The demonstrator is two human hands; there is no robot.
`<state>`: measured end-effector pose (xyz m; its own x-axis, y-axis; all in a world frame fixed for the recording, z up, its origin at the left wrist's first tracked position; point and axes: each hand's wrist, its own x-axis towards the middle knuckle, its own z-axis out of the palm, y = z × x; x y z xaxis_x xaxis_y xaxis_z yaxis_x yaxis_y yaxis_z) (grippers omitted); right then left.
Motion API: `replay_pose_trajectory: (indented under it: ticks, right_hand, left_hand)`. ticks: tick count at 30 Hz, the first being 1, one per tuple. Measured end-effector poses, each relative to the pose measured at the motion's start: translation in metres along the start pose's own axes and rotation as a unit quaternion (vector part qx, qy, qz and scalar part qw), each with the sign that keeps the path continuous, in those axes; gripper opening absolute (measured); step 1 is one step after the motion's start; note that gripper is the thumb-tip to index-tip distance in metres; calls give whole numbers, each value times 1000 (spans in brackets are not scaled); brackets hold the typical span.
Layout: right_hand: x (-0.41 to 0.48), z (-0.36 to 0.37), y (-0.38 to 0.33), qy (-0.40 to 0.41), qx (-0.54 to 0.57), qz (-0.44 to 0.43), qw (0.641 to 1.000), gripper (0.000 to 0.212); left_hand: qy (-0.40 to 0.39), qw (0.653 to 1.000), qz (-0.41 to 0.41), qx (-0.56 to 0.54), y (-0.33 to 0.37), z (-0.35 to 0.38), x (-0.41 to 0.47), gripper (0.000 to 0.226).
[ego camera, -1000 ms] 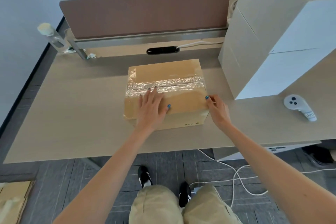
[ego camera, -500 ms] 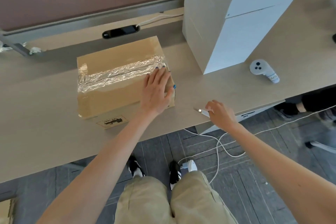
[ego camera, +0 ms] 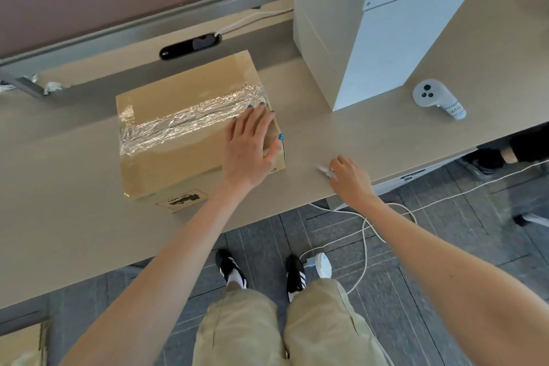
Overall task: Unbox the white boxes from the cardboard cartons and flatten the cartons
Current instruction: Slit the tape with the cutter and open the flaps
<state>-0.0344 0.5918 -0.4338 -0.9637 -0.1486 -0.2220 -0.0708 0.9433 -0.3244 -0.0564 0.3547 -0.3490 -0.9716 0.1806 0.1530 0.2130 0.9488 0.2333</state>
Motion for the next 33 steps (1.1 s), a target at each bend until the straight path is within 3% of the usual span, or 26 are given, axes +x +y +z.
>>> replay_pose_trajectory:
  ticks: [5,9,19,24,33]
  right_hand:
    - [24,-25,-42,35,190,30,981,12]
    - [49,-50,-74,62,260,1,964,12]
    - [92,-89,-109,76,253,47,963,21]
    - [101,-97,-114,77,231,32,969,24]
    - [116,-94,-116,52,241,10,969,24]
  left_hand:
    - [12,998,4,-63,-11,-12,4,49]
    - [6,999,-32,-43,-34,-20,10,45]
    - [-92,990,-108,-21,-62,-25,23,61]
    - [-86,990,-110,4,-63,-21,20,81]
    - [-73,991,-109,20,-65,-18,19,79]
